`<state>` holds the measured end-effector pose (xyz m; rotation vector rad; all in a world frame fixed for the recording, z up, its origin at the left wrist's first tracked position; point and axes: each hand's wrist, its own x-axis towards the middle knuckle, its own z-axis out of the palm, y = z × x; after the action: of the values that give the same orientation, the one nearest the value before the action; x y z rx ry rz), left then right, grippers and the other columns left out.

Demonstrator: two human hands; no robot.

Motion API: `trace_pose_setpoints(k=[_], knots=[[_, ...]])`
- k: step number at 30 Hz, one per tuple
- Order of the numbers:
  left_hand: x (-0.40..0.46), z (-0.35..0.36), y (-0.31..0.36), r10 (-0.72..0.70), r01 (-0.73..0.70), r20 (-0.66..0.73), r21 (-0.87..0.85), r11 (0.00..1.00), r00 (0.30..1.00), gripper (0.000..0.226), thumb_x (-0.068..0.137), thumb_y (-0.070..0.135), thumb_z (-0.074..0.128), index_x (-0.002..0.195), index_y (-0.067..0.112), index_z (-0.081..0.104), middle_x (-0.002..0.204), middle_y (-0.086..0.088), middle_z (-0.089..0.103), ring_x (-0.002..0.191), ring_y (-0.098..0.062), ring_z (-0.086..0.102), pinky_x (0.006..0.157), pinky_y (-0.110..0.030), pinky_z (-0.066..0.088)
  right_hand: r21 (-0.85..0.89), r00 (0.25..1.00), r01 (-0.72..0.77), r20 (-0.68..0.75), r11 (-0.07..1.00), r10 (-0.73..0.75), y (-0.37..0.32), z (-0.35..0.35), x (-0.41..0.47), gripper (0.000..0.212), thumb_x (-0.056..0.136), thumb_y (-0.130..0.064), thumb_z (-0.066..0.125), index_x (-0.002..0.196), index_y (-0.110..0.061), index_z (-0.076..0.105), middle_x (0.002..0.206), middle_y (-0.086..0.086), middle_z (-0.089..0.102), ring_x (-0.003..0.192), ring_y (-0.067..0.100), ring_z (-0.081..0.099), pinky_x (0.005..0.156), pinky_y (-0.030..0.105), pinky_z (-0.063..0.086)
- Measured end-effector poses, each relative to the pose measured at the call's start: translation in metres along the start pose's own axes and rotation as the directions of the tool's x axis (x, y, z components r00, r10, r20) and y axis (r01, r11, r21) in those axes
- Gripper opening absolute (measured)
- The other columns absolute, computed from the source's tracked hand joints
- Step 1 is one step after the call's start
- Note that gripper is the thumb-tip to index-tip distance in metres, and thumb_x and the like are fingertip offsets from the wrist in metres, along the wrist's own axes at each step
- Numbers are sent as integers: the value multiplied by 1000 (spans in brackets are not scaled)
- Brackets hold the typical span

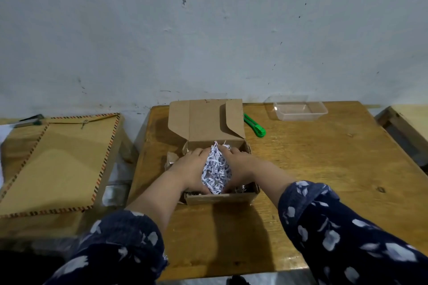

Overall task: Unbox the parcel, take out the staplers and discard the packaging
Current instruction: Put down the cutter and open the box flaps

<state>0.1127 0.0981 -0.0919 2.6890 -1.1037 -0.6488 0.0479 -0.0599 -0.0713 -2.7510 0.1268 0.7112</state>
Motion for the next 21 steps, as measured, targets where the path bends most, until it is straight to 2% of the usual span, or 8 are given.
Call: trace_pose_setpoints(k=[3, 6, 9, 15, 21], knots=[[3, 2, 3, -5, 5, -10, 24, 1000, 1000, 120, 56, 47, 87, 149, 21, 17, 148, -4, 35, 135, -25, 33, 113, -39, 30, -20, 999, -29, 34, 999, 29, -2, 0, 5, 127, 61, -40, 85, 150, -28, -6, 153, 11, 20, 136, 36, 27, 109, 49, 34], [6, 4, 3, -27, 28, -24, 35, 999, 999, 117, 54, 46, 88, 147, 21, 21, 145, -4, 39, 133, -28, 37, 112, -39, 31, -29, 999, -31, 18, 999, 31, -1, 5, 10, 116, 63, -44, 82, 149, -25, 6, 147, 14, 27, 132, 37, 32, 108, 47, 35], [8, 9, 1, -53, 54, -60, 32, 998, 997, 113, 54, 44, 89, 144, 21, 27, 140, -3, 45, 128, -28, 43, 109, -39, 35, -39, 998, -15, -65, 999, 13, 0, 18, 15, 101, 69, -46, 77, 145, -21, 16, 139, 16, 36, 124, 38, 40, 105, 45, 38], [9, 12, 3, -81, 77, -150, -32, 996, 985, 89, 63, 34, 86, 137, 21, 39, 128, -4, 55, 115, -29, 52, 95, -39, 46, -9, 982, 8, -189, 1000, -10, 3, 25, 15, 77, 73, -42, 73, 134, -19, 33, 125, 15, 49, 111, 35, 52, 97, 42, 45], [-3, 8, 9, -93, 76, -177, -102, 992, 980, 80, 70, 36, 80, 137, 19, 39, 129, -5, 53, 119, -28, 49, 101, -38, 40, 45, 971, 48, -237, 998, -36, -3, 22, 1, 80, 71, -47, 72, 136, -22, 32, 127, 11, 46, 115, 35, 48, 100, 42, 41]])
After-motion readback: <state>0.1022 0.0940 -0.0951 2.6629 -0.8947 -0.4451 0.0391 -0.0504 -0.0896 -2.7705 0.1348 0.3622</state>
